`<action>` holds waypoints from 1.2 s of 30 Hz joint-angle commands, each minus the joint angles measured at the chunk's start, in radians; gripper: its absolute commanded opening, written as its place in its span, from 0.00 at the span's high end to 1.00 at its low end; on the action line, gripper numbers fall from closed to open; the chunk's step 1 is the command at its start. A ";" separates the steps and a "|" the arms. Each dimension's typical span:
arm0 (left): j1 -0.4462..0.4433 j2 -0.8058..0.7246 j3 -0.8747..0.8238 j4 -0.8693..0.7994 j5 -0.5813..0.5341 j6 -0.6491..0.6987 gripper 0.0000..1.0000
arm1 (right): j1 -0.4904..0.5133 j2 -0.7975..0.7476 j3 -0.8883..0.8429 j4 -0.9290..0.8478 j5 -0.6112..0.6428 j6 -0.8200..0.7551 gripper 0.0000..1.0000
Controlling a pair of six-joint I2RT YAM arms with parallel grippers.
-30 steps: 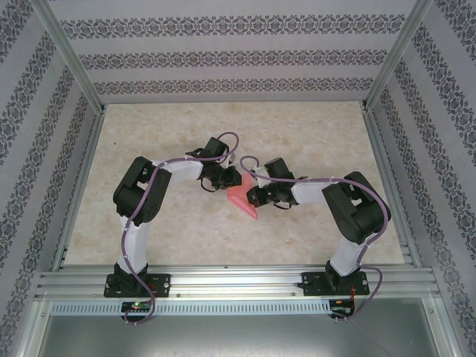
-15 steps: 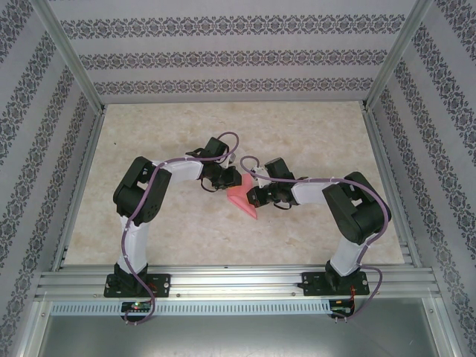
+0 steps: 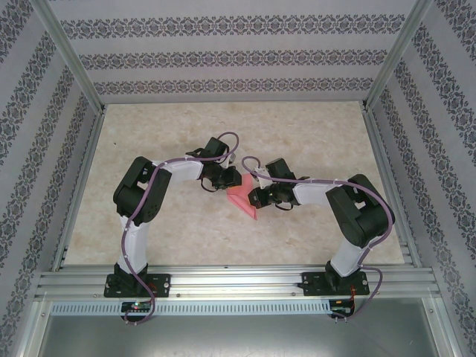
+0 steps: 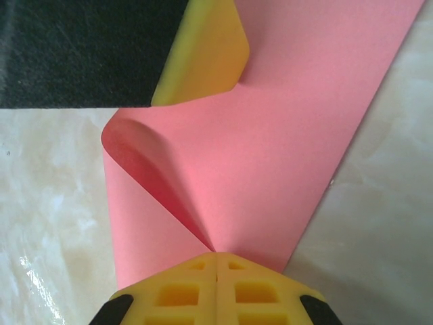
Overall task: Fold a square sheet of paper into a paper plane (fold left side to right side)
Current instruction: Third fold the triangle at the center of the table.
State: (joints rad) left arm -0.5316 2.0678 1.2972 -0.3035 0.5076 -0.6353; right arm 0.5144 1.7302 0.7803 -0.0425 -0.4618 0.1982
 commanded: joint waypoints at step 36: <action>-0.027 0.066 -0.017 -0.070 -0.053 0.024 0.79 | -0.002 0.016 0.027 -0.012 0.009 0.032 1.00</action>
State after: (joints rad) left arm -0.5320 2.0693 1.2991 -0.3042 0.5079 -0.6353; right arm 0.5144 1.7397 0.7841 -0.0505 -0.4618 0.2203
